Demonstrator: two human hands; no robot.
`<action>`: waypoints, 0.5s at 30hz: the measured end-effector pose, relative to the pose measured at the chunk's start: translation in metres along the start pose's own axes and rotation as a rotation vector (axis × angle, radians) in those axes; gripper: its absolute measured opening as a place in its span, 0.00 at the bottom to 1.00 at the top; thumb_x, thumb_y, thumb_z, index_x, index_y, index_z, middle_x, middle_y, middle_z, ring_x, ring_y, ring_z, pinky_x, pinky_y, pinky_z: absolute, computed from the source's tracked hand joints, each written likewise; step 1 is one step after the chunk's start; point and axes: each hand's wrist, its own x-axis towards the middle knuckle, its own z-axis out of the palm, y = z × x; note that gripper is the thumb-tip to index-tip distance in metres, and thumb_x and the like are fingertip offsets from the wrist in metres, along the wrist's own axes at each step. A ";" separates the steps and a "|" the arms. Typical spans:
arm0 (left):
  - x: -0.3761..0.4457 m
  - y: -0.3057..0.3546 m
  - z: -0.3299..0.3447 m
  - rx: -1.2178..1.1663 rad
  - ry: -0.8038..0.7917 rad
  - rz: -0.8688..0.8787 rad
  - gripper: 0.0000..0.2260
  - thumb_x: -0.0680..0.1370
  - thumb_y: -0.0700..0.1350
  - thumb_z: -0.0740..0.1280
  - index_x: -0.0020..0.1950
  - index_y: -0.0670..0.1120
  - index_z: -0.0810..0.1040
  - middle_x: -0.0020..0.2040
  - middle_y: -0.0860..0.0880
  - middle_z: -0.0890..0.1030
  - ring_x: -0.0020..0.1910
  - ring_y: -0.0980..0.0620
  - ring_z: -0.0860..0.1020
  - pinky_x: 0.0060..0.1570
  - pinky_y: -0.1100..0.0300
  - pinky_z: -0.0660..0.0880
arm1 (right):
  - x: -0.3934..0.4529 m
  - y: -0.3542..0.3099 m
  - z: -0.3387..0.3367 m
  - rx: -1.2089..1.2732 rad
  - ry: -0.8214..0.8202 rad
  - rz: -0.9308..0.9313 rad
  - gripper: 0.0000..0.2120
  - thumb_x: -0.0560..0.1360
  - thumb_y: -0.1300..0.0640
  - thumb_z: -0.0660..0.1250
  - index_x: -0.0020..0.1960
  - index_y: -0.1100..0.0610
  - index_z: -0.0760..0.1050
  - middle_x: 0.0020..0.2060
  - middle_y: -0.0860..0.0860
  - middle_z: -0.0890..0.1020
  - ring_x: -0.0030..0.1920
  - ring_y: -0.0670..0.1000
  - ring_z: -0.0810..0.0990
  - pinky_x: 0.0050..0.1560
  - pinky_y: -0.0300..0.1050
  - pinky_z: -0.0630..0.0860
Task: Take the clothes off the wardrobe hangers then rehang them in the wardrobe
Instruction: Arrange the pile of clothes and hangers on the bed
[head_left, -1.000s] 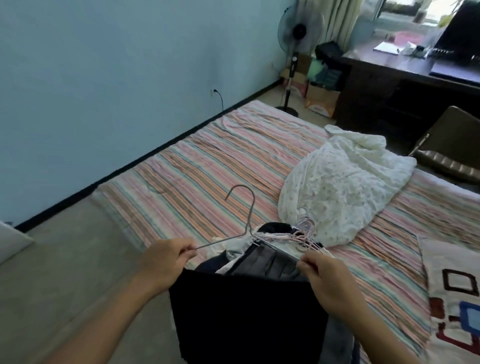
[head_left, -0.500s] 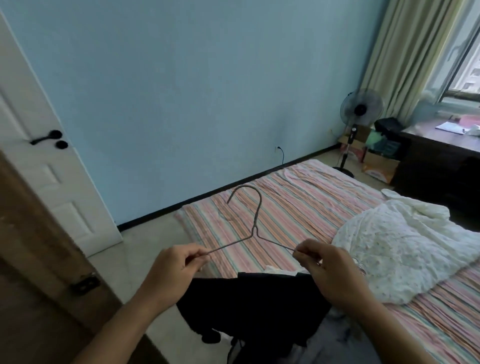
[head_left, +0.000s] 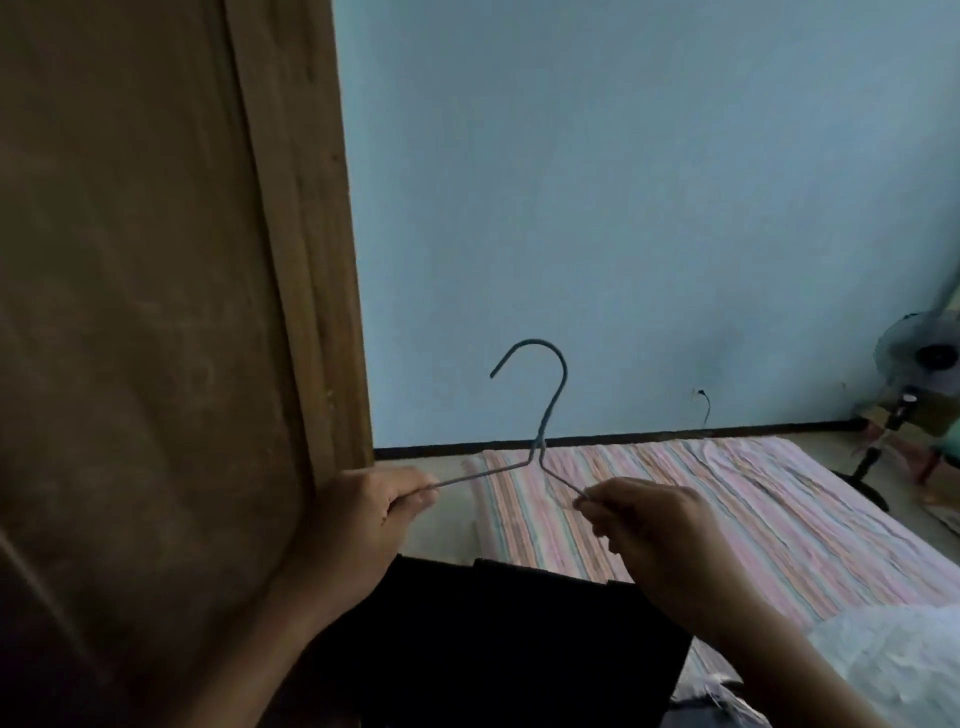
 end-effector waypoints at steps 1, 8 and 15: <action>-0.004 0.000 -0.006 -0.003 0.023 -0.022 0.03 0.78 0.46 0.71 0.49 0.52 0.83 0.44 0.60 0.84 0.42 0.63 0.81 0.43 0.59 0.78 | 0.007 -0.002 0.002 0.038 -0.027 -0.030 0.06 0.77 0.57 0.72 0.41 0.49 0.81 0.31 0.39 0.79 0.31 0.45 0.79 0.34 0.40 0.75; -0.042 0.006 -0.047 0.055 0.133 -0.183 0.07 0.81 0.52 0.65 0.46 0.57 0.81 0.34 0.56 0.79 0.36 0.56 0.79 0.37 0.62 0.73 | 0.055 -0.034 0.042 0.381 -0.274 -0.194 0.07 0.79 0.58 0.68 0.47 0.47 0.82 0.34 0.47 0.82 0.29 0.48 0.80 0.30 0.36 0.74; -0.086 0.026 -0.080 0.083 0.292 -0.409 0.07 0.79 0.48 0.67 0.48 0.58 0.83 0.34 0.53 0.80 0.32 0.60 0.77 0.34 0.71 0.69 | 0.082 -0.068 0.077 0.536 -0.479 -0.417 0.08 0.79 0.57 0.67 0.44 0.50 0.82 0.33 0.48 0.82 0.31 0.49 0.80 0.33 0.37 0.74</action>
